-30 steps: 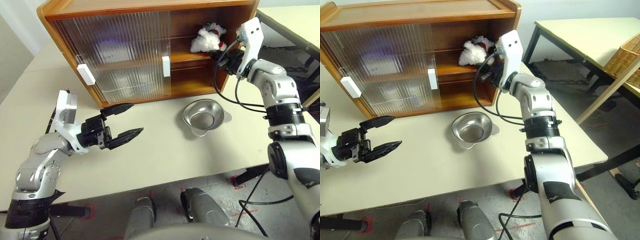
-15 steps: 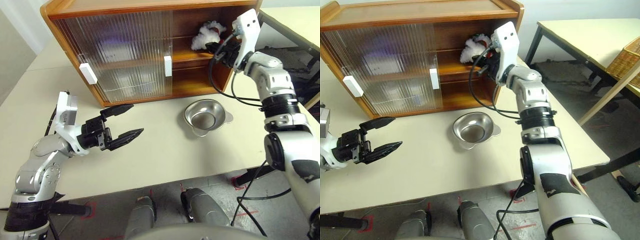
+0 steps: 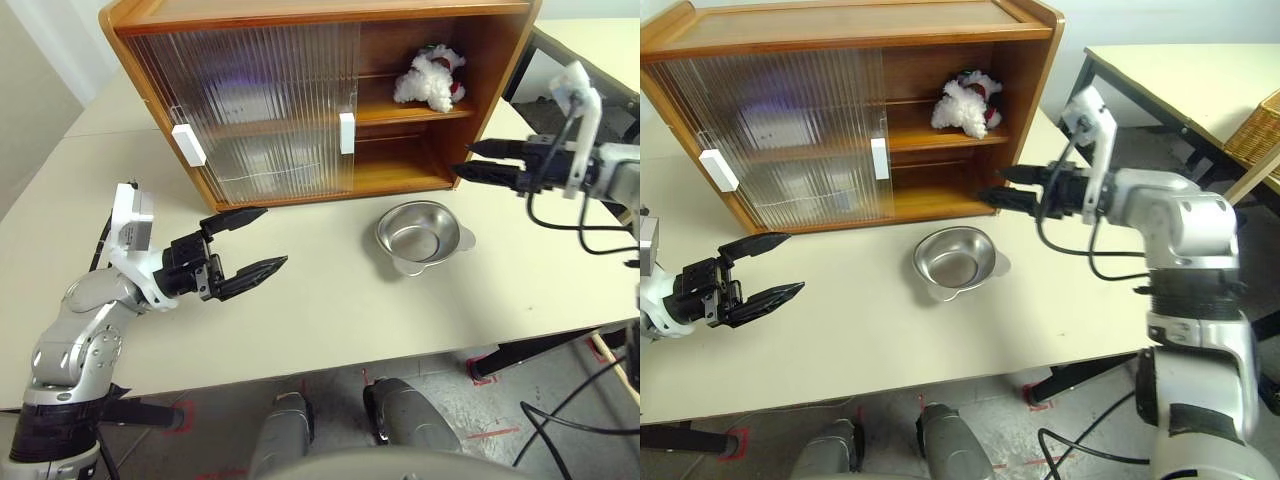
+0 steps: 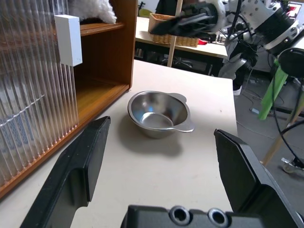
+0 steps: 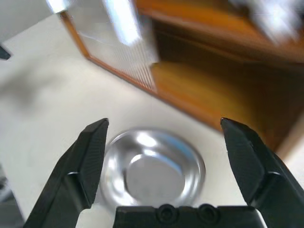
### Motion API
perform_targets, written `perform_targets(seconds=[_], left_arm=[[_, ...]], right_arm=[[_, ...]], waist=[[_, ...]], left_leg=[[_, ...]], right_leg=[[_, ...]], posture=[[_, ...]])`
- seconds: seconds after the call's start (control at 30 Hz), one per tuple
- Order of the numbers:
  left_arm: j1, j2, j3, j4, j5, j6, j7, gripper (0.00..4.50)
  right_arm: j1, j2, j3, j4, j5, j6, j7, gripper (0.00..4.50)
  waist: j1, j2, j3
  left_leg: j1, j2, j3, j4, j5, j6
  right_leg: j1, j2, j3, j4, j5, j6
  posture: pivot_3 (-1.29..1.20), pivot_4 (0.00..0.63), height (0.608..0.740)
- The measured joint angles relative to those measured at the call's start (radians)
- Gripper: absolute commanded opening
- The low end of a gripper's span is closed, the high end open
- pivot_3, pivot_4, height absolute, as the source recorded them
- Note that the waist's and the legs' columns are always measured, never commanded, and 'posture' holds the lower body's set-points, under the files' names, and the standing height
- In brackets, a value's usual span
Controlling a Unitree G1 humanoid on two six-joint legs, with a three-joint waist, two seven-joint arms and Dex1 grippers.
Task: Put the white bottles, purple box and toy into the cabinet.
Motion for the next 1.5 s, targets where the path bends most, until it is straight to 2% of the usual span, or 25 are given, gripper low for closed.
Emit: perform_targets(seconds=[0.17,0.27,0.33,0.63,0.97,1.3,1.4,1.5], left_arm=[[0.007,0.003,-0.001,0.002,0.005,-0.009,-0.016,4.50],[0.011,0.003,-0.001,0.005,0.012,-0.014,-0.024,4.50],[0.010,0.003,-0.001,0.005,0.013,-0.024,-0.033,4.50],[0.010,0.001,-0.001,0.005,0.013,-0.032,-0.049,4.50],[-0.003,0.003,-0.001,0.020,0.022,-0.038,-0.049,4.50],[-0.005,0.006,-0.001,0.020,0.024,-0.042,-0.050,4.50],[-0.005,0.006,0.000,0.020,0.024,-0.046,-0.049,4.50],[-0.005,0.007,0.000,0.020,0.025,-0.049,-0.049,4.50]], right_arm=[[0.078,-0.092,-0.053,0.039,0.020,0.276,-0.097,4.47],[0.112,-0.061,-0.082,0.079,0.062,0.453,-0.133,4.47],[0.123,-0.028,-0.123,0.096,0.076,0.499,-0.168,4.47],[0.163,0.029,-0.196,0.106,0.087,0.556,-0.274,4.47],[0.188,0.069,-0.197,0.074,0.128,0.579,-0.289,4.47],[0.202,0.143,-0.182,0.066,0.133,0.524,-0.312,4.47],[0.202,0.154,-0.176,0.066,0.133,0.508,-0.313,3.86],[0.202,0.170,-0.176,0.068,0.134,0.490,-0.320,2.81]], waist=[[0.003,0.000,0.001],[-0.001,0.001,0.001],[-0.005,0.001,0.002],[-0.001,0.002,0.002],[-0.001,0.002,0.002],[0.000,0.002,0.002],[0.001,0.002,0.002],[0.001,0.002,0.002]], left_leg=[[0.000,0.000,-0.002,-0.001,-0.001,-0.002],[-0.001,0.000,0.000,-0.003,-0.002,-0.003],[-0.001,0.000,0.000,-0.004,-0.002,-0.003],[-0.002,0.000,-0.001,-0.005,-0.005,-0.002],[-0.002,0.000,-0.001,-0.005,-0.006,-0.002],[-0.002,0.000,-0.001,-0.005,-0.006,-0.002],[-0.002,0.000,-0.001,-0.005,-0.006,-0.002],[-0.002,0.000,-0.001,-0.005,-0.006,-0.002]], right_leg=[[0.000,0.000,-0.001,0.000,-0.002,0.000],[-0.002,0.000,0.001,0.000,-0.003,0.001],[-0.002,0.000,0.001,0.000,-0.004,0.001],[-0.002,0.000,0.001,0.000,-0.007,0.002],[-0.002,0.000,0.001,0.000,-0.008,0.002],[-0.002,0.000,0.001,0.000,-0.008,0.003],[-0.002,0.000,0.001,0.000,-0.008,0.003],[-0.002,0.000,0.001,0.000,-0.008,0.003]], posture=[[-0.23,0.125,0.740],[-0.23,0.127,0.740],[-0.23,0.127,0.740],[-0.23,0.120,0.740],[-0.23,0.106,0.740],[-0.22,0.100,0.740],[-0.22,0.098,0.740],[-0.22,0.097,0.740]])
